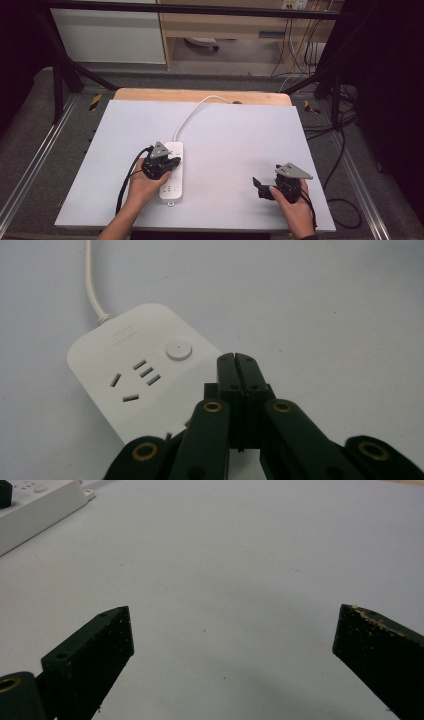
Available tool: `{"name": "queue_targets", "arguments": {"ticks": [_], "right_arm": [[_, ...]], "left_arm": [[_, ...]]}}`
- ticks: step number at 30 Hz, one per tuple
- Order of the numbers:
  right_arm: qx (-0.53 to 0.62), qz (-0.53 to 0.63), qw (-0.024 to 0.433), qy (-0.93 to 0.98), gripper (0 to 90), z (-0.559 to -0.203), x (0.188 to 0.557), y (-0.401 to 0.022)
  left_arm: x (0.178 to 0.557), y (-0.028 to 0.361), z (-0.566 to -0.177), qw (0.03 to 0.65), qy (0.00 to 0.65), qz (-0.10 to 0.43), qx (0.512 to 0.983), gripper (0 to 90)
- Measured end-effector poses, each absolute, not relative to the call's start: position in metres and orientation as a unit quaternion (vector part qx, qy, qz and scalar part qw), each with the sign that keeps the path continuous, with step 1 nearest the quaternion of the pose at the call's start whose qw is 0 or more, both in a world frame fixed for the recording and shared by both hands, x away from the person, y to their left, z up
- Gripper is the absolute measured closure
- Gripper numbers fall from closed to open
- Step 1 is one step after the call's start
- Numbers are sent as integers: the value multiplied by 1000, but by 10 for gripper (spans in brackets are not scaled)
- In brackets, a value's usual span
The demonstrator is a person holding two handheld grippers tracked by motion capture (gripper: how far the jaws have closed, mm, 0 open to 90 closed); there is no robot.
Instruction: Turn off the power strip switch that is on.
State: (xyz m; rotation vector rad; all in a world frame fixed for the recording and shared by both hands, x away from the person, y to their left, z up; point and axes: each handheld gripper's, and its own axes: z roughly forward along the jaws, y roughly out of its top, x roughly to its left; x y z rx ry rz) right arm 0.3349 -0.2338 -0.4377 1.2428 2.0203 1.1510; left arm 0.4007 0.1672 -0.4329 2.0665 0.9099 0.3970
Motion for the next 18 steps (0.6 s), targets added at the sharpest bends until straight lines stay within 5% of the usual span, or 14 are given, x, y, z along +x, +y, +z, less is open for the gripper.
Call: {"name": "queue_targets", "arguments": {"ticks": [18], "right_arm": [[455, 421, 251, 743, 34, -438, 334, -233]], "left_arm": [[401, 167, -433, 414, 365, 155, 820, 900]]}}
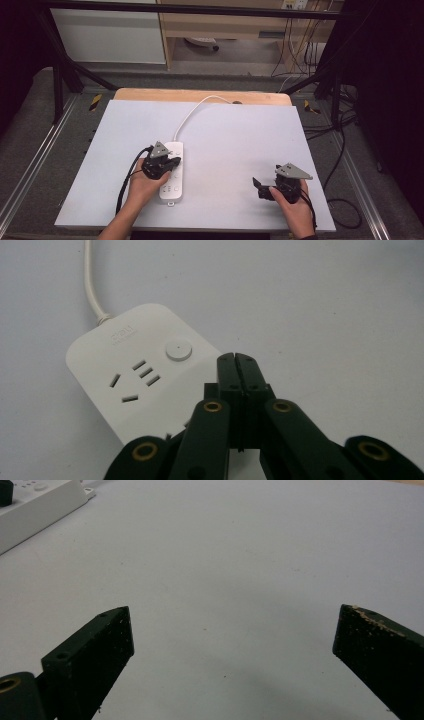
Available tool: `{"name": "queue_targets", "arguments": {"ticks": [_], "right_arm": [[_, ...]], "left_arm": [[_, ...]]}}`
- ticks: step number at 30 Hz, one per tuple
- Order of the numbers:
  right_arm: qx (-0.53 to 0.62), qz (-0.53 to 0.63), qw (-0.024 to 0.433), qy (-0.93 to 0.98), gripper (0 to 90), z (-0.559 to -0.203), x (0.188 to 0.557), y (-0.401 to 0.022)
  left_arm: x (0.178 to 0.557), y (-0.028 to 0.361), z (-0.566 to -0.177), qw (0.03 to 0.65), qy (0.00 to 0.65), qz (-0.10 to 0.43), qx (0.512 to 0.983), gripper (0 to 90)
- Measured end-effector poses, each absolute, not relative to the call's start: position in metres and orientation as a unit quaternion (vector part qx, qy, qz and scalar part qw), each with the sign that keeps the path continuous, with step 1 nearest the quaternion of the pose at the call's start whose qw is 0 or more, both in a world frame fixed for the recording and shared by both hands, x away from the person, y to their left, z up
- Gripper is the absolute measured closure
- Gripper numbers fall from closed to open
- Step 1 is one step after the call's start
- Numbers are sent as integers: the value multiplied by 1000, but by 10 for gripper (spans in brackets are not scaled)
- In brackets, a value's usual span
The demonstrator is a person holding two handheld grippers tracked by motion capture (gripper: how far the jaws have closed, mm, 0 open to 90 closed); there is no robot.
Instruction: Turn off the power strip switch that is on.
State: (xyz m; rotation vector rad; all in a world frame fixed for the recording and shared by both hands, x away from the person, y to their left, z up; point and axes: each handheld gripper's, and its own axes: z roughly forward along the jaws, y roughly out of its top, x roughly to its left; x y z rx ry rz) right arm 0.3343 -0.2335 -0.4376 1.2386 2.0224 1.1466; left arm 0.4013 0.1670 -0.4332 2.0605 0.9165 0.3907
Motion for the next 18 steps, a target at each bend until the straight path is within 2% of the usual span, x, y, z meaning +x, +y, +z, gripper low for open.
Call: {"name": "queue_targets", "arguments": {"ticks": [18], "right_arm": [[454, 420, 250, 745, 34, -438, 334, -232]], "left_arm": [[403, 169, -434, 421, 369, 144, 816, 900]]}}
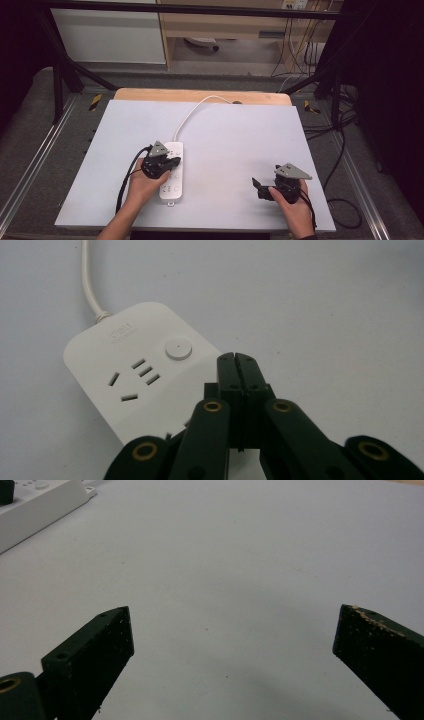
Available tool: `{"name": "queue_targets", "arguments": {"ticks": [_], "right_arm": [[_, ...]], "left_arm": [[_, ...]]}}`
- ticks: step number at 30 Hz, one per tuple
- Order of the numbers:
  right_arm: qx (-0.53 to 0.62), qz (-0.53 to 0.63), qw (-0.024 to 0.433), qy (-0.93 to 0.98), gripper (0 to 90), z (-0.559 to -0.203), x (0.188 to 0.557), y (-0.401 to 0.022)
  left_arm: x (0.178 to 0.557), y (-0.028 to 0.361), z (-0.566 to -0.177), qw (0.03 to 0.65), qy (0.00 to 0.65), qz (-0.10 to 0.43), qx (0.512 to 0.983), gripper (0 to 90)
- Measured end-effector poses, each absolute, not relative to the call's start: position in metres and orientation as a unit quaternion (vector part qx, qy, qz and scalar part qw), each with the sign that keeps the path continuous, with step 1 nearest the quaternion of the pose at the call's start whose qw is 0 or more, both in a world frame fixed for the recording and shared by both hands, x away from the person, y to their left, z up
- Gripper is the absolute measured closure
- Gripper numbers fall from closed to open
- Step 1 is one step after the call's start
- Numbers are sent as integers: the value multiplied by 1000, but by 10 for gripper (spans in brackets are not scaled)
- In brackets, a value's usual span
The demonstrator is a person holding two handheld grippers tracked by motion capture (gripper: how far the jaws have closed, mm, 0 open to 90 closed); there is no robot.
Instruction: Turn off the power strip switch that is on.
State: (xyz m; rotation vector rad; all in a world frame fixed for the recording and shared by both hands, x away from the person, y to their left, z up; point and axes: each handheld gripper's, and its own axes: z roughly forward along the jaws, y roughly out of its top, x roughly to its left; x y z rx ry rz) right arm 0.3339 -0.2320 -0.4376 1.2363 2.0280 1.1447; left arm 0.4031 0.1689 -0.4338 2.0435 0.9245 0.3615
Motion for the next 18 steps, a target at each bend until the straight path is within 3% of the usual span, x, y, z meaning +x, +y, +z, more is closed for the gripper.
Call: {"name": "queue_targets", "arguments": {"ticks": [18], "right_arm": [[456, 420, 253, 742, 34, -438, 334, -233]], "left_arm": [[404, 170, -434, 424, 368, 138, 816, 900]]}}
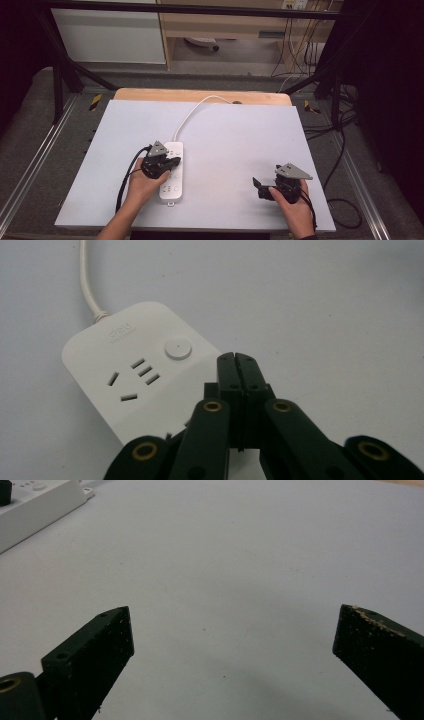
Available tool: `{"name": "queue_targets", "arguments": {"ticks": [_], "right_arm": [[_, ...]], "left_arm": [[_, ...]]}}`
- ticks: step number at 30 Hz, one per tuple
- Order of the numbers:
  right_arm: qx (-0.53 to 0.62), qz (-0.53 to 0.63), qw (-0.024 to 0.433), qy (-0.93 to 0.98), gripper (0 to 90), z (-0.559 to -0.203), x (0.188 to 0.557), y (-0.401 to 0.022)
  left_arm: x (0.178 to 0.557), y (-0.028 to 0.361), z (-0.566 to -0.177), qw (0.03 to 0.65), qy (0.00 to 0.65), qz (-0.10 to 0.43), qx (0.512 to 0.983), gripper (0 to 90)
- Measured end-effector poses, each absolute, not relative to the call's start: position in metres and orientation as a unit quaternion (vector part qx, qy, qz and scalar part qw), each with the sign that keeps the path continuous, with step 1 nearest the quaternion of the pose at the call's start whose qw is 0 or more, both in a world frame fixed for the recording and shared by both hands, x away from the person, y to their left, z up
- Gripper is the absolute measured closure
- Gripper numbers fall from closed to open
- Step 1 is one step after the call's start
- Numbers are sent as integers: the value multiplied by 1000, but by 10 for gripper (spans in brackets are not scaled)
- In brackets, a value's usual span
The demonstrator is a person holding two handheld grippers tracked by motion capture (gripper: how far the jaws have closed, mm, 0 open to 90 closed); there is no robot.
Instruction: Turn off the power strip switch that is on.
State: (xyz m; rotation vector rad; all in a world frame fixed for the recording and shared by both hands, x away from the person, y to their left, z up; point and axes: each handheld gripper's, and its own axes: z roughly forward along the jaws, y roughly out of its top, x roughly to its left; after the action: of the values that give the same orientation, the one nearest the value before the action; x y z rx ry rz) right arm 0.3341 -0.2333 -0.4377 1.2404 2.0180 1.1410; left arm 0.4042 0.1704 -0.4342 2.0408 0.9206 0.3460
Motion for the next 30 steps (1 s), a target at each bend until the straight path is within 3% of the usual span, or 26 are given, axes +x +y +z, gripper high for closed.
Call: {"name": "queue_targets", "arguments": {"ticks": [30], "right_arm": [[458, 421, 253, 741, 33, -437, 334, -235]], "left_arm": [[403, 170, -435, 422, 363, 145, 818, 900]]}}
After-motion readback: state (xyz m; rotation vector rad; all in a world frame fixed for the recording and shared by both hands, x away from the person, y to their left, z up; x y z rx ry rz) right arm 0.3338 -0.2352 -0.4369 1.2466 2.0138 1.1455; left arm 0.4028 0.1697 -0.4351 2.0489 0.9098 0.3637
